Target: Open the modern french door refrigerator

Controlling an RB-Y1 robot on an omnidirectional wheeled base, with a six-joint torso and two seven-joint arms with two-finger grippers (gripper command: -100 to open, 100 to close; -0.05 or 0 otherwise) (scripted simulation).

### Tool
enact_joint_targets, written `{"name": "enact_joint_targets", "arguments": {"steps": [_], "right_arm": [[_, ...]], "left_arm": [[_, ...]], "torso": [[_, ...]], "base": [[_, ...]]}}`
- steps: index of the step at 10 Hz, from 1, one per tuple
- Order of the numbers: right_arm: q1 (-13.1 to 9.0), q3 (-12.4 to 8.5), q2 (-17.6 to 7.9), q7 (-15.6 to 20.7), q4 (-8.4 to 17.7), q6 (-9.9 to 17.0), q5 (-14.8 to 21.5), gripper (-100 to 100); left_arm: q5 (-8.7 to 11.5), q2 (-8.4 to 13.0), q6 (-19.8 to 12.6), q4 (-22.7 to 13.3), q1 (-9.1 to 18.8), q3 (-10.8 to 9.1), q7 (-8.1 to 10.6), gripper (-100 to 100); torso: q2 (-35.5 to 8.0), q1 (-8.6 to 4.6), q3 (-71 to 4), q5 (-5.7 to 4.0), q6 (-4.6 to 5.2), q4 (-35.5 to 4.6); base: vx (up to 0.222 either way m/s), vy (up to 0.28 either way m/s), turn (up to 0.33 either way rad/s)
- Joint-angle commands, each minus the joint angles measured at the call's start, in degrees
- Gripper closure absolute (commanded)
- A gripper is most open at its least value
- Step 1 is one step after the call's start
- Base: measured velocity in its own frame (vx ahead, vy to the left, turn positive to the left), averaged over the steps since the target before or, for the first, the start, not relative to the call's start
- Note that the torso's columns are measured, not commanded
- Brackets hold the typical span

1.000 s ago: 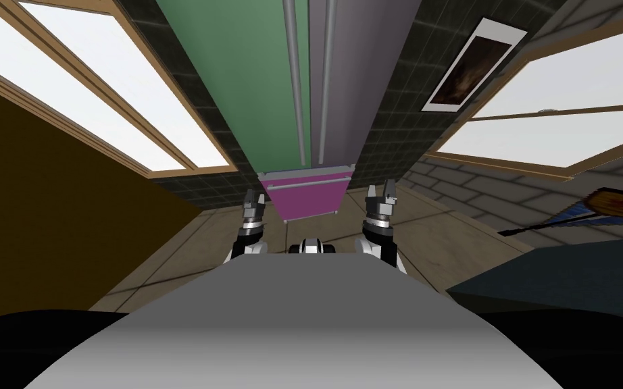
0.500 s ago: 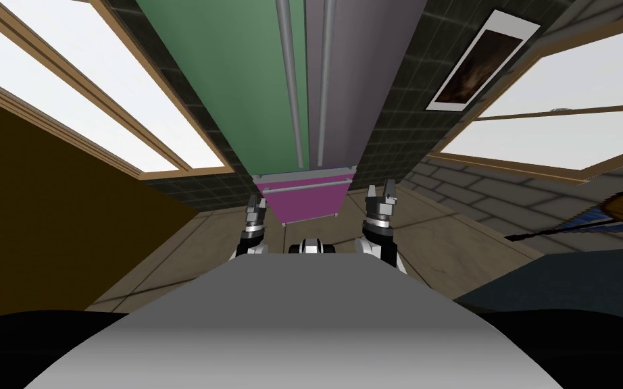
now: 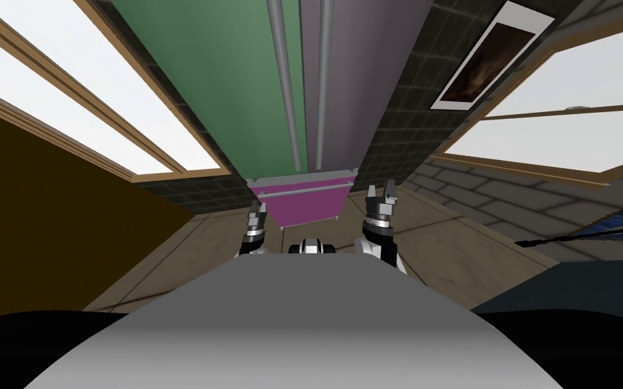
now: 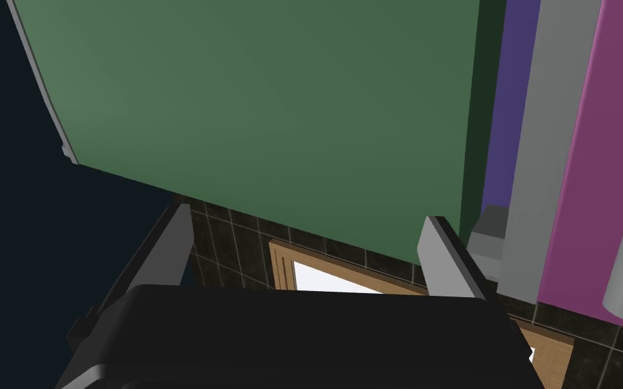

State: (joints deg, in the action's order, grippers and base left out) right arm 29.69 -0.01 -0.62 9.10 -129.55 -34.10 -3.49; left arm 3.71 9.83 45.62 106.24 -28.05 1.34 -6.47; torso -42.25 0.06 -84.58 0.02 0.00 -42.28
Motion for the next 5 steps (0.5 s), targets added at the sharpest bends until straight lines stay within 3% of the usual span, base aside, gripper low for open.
{"name": "enact_joint_targets", "arguments": {"steps": [1, 5], "right_arm": [[0.00, 0.00, 0.00, 0.00, 0.00, 0.00, 0.00, 0], [-0.01, 0.00, 0.00, 0.00, 0.00, 0.00, 0.00, 0]], "left_arm": [[-0.38, 0.21, 2.73, -3.77, 0.57, -0.37, 0.39, -100], [-1.12, 0.40, 8.00, -9.93, 1.14, -1.01, 1.19, -100]], "torso": [[0.06, -0.10, -0.04, -0.03, 0.00, 0.02], [-0.09, 0.02, 0.06, 0.01, 0.00, -0.02]], "base": [[0.107, -0.050, 0.005], [0.093, -0.034, 0.005]]}}
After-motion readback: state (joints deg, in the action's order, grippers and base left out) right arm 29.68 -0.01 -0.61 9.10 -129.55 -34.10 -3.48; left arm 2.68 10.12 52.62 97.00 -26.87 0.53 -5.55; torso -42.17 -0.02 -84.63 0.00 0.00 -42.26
